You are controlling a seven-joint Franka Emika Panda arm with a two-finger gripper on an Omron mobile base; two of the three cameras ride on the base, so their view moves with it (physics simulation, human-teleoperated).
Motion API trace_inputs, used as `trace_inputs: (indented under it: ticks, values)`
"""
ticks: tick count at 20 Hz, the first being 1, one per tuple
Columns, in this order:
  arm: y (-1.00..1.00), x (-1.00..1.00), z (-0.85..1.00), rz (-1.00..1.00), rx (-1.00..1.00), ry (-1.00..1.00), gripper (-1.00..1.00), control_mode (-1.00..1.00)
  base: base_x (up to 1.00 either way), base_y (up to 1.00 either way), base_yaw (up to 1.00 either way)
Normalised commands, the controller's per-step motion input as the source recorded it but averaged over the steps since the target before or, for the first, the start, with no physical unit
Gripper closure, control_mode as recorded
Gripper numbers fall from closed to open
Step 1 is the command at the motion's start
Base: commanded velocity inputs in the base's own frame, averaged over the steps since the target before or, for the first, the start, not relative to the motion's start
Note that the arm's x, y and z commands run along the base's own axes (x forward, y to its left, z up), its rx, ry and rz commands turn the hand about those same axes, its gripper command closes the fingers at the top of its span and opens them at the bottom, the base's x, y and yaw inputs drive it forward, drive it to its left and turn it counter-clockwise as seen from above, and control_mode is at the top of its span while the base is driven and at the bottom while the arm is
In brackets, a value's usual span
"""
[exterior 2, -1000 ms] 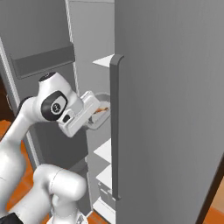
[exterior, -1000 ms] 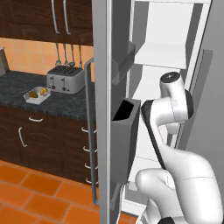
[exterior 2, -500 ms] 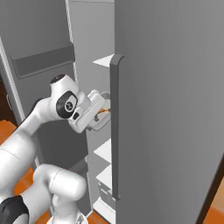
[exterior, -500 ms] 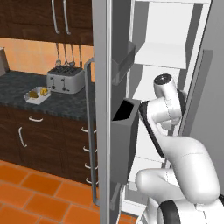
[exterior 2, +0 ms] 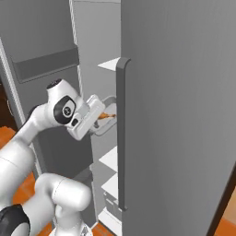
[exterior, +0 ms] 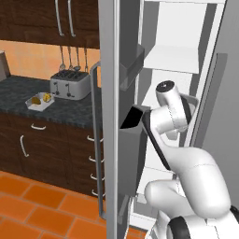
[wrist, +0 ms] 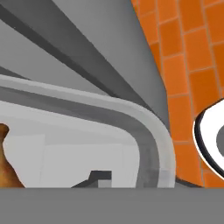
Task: Take the meat container that has the chicken drumstick and place it on the second highest rack of the freezer. Then take the vegetable container that has the avocado and squash and place it on the highest rack of the freezer.
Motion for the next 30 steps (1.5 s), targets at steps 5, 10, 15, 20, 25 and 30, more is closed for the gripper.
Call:
trace_inputs:
  ticks: [5,10,15,20,25,30]
  values:
    - [0.04,-0.14,0.0,0.05,-0.04,-0.16,1.0,-1.0,0.0,0.0,0.0]
    - [0.04,-0.05,0.02,0.02,-0.03,-0.13,1.0,-1.0,0.0,0.0,0.0]
    - [0.01,0.1,0.0,0.07,-0.01,-0.08,1.0,-1.0,0.0,0.0,0.0]
    - [-0.25,0.64,0.0,0.03,0.0,-0.01,1.0,-1.0,0.0,0.0,0.0]
    - [-0.22,0.62,0.0,0.03,-0.01,0.0,1.0,-1.0,0.0,0.0,0.0]
    - [0.16,-0.42,0.01,0.02,-0.08,-0.03,1.0,-1.0,0.0,0.0,0.0]
